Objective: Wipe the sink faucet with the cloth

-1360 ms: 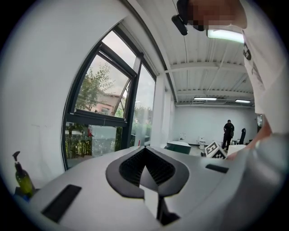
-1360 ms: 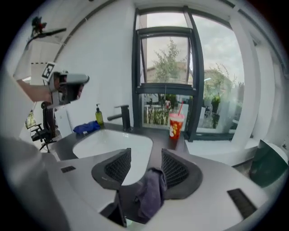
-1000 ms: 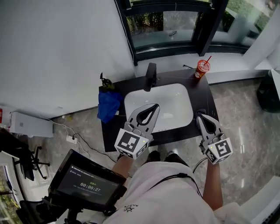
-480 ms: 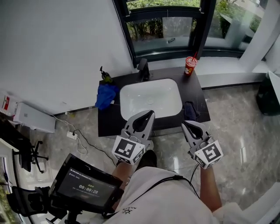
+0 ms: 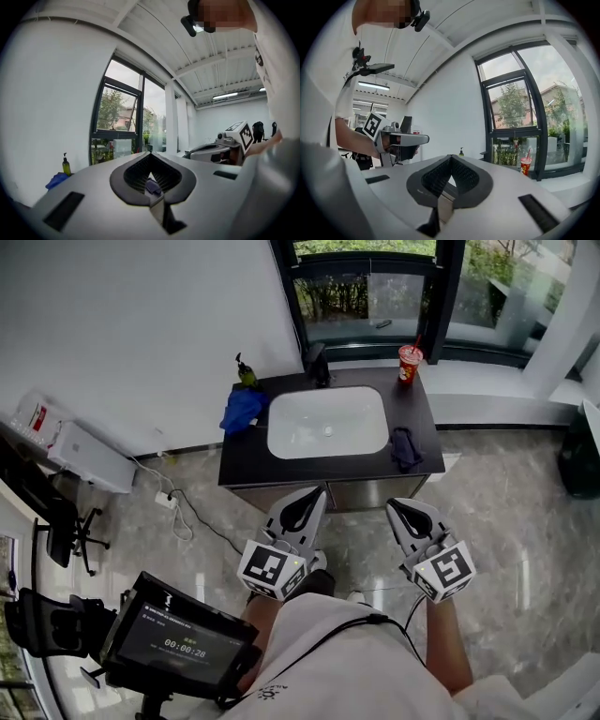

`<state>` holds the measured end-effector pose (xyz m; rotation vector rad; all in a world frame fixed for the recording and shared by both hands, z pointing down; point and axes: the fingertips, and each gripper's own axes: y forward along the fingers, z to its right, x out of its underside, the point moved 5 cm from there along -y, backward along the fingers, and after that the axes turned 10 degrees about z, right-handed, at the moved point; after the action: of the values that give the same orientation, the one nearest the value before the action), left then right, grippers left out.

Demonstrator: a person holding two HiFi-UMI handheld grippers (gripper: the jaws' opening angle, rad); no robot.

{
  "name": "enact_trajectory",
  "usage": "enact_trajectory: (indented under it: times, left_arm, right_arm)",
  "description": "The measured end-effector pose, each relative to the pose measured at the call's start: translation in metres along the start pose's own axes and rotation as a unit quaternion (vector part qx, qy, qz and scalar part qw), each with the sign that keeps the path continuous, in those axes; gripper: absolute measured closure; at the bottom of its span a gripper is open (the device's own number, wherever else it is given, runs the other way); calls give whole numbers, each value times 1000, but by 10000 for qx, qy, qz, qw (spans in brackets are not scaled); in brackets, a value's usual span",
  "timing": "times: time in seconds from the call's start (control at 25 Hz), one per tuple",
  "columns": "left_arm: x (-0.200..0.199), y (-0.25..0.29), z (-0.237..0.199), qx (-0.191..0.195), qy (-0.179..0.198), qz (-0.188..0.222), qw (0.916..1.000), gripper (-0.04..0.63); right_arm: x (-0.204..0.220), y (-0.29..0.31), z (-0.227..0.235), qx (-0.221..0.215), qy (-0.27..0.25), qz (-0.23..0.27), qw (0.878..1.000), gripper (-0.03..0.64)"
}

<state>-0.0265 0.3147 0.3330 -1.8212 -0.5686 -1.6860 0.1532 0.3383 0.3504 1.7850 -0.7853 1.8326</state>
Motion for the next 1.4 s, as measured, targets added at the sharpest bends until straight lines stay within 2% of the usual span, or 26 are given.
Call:
enact_trajectory:
  times: [0.2,0.92,1.4]
  left_arm:
    - [-36,-15,-20,-137,21,74,9999,601]
    - [-22,-43,-26,146,108,250,9995,601]
    - [-31,-48,-21,229,74,256,9994,601]
  right_arm:
    - [-30,15,-9,44,7,14,10000,612]
    - [-9,10,-44,246,-214,-22,9995,612]
    - [-18,10,-51,268,-273,-71,9992,612]
